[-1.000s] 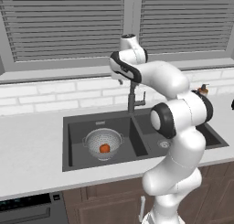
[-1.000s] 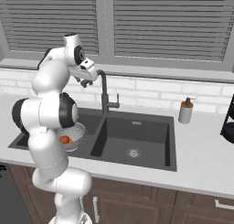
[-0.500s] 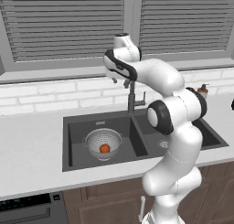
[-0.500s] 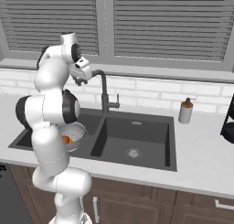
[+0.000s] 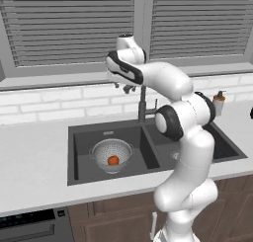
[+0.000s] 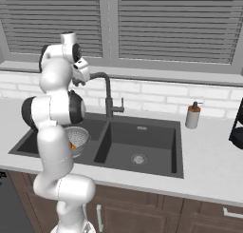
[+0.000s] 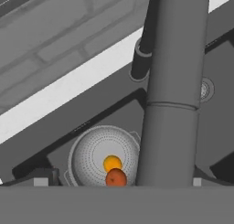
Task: Put the colander in the sink, put the orange, orange in the colander, and turn on the sink faucet and pour water over the colander.
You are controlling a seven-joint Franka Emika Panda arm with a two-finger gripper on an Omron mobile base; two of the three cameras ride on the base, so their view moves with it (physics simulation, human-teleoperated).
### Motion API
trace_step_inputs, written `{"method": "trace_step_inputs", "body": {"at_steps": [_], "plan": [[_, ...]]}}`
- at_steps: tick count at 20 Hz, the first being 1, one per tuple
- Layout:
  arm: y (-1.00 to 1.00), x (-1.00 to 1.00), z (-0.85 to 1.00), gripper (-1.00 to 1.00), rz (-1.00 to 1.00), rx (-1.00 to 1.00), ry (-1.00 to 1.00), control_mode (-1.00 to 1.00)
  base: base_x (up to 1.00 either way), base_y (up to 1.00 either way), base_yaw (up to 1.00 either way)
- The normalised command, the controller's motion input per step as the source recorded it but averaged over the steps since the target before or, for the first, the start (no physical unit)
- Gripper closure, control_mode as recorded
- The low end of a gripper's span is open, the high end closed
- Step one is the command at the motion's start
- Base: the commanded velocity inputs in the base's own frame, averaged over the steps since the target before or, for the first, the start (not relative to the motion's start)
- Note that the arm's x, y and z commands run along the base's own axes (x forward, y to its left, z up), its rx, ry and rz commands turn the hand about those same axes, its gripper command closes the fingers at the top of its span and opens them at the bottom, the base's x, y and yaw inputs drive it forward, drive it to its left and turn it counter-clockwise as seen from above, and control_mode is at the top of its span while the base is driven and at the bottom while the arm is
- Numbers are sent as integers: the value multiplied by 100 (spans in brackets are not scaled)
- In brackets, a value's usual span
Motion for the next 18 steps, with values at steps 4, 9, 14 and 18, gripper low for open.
{"method": "trace_step_inputs", "body": {"at_steps": [4,9,14,18], "plan": [[24,42,-44,-100,0,4,0,-100,0,0,0],[18,34,-47,-100,0,5,0,-100,0,0,0],[7,17,-46,-100,0,6,0,-100,0,0,0],[0,-4,-47,-100,0,3,0,-100,0,0,0]]}}
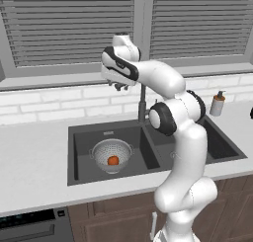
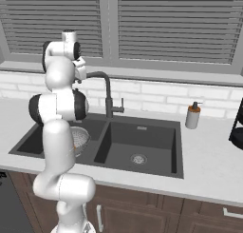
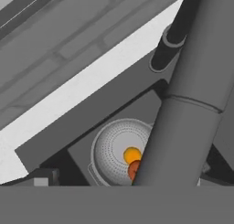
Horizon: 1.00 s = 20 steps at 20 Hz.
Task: Put the colander in the sink, put the orange, orange in the colander, and turn on the sink faucet and pour water over the colander.
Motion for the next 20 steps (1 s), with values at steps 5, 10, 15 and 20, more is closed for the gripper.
{"method": "trace_step_inputs", "body": {"at_steps": [5,10,15,20], "plan": [[0,-42,-39,-100,0,0,-5,-100,0,0,0],[-1,-19,8,-100,0,0,-16,-100,0,0,0],[-2,-14,26,-100,0,3,-6,-100,0,0,0],[-16,-41,25,-100,0,8,0,-100,0,0,0]]}}
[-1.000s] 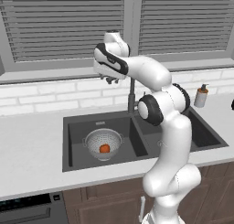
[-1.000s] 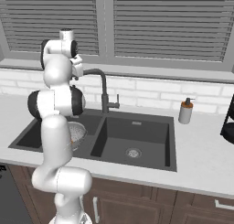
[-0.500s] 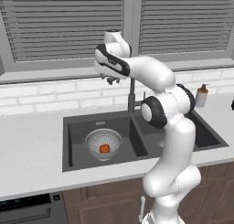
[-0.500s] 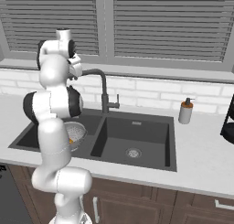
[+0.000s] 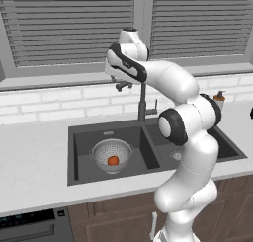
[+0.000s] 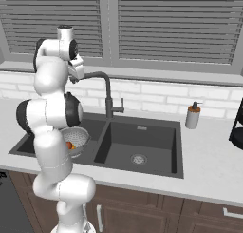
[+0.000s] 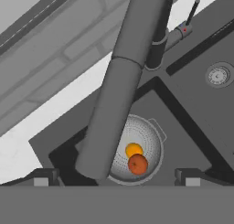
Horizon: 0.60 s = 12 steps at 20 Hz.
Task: Put the colander in the sink, put the orange, orange in the colander, and turn on the sink faucet and pour water over the colander.
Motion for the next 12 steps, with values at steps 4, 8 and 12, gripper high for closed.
{"method": "trace_step_inputs", "body": {"at_steps": [4,8,12], "plan": [[-20,-38,31,-100,0,8,-1,-100,0,0,0],[-30,-52,34,-100,2,2,-7,-100,0,0,0],[-36,-77,16,-100,16,0,-14,-100,0,0,0]]}}
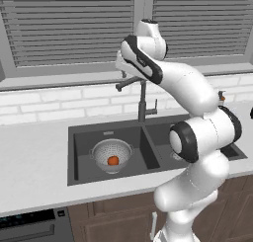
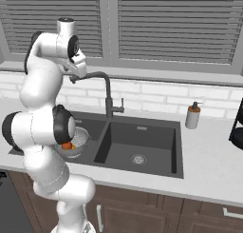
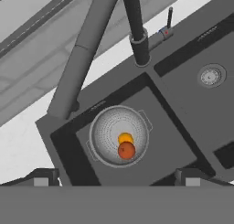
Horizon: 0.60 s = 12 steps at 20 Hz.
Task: Put the colander in the sink, put the orange, orange in the colander, and turn on the sink faucet and pour water over the colander.
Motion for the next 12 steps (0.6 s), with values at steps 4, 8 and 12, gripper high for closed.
{"method": "trace_step_inputs", "body": {"at_steps": [4,8,12], "plan": [[-49,-74,6,-100,39,0,-13,-100,0,0,0],[-64,-50,-1,-100,57,0,-2,-100,0,0,0],[-68,-32,0,-100,64,0,-10,-100,0,0,0]]}}
